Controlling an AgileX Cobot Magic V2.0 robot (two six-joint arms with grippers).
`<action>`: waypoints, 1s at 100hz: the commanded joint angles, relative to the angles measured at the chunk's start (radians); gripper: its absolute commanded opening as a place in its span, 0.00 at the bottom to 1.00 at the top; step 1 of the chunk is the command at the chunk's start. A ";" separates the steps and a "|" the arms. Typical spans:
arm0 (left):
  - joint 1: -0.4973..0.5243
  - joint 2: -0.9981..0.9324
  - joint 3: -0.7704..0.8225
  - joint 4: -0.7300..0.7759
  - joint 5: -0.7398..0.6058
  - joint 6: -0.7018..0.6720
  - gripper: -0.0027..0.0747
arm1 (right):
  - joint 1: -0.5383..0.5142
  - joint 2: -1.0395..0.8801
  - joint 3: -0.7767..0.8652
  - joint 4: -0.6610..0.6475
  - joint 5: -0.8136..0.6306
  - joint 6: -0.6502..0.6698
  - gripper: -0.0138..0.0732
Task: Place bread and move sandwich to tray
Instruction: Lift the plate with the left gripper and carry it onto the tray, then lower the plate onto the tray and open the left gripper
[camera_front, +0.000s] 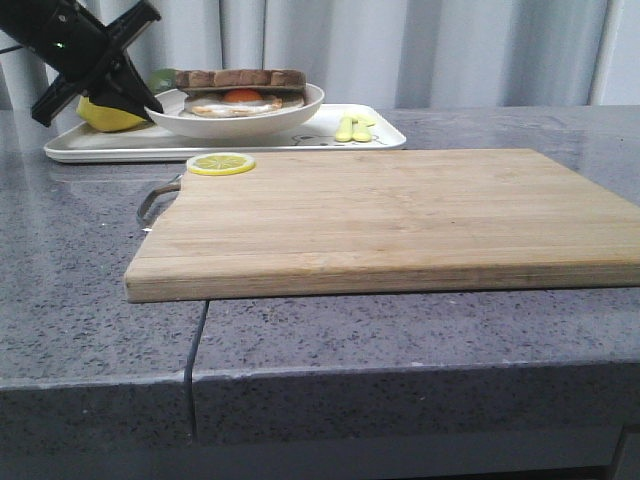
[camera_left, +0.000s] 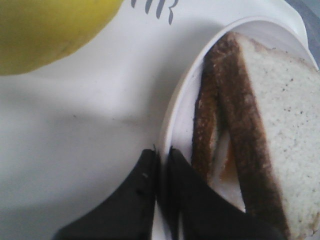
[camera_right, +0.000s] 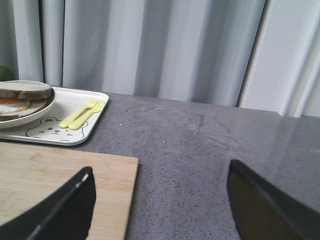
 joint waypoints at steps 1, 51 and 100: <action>-0.013 -0.074 -0.039 -0.078 -0.058 -0.031 0.01 | -0.008 0.006 -0.025 -0.005 -0.083 0.002 0.79; -0.013 -0.074 -0.039 -0.042 -0.090 -0.068 0.01 | -0.008 0.006 -0.025 -0.005 -0.083 0.002 0.79; -0.013 -0.074 -0.039 -0.003 -0.095 -0.098 0.01 | -0.008 0.006 -0.025 -0.005 -0.083 0.002 0.79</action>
